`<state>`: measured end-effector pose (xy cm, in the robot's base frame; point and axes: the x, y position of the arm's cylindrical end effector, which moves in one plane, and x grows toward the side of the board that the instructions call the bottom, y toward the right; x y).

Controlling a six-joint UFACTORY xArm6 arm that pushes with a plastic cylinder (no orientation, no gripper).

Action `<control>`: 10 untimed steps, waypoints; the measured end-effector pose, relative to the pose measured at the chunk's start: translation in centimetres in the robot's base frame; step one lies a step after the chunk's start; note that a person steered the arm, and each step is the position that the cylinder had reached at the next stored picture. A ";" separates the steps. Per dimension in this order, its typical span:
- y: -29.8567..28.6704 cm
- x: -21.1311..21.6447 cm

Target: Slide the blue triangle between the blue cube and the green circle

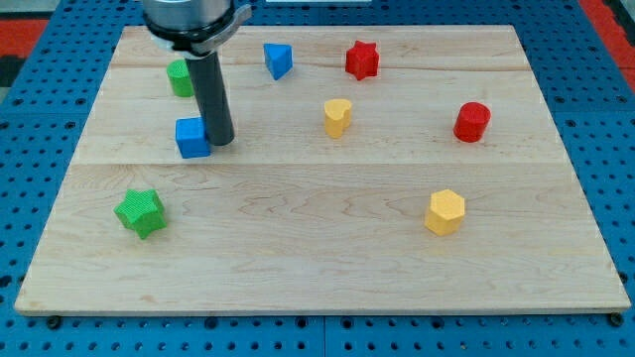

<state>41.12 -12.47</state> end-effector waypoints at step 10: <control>7.5 -20.6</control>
<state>20.52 -4.96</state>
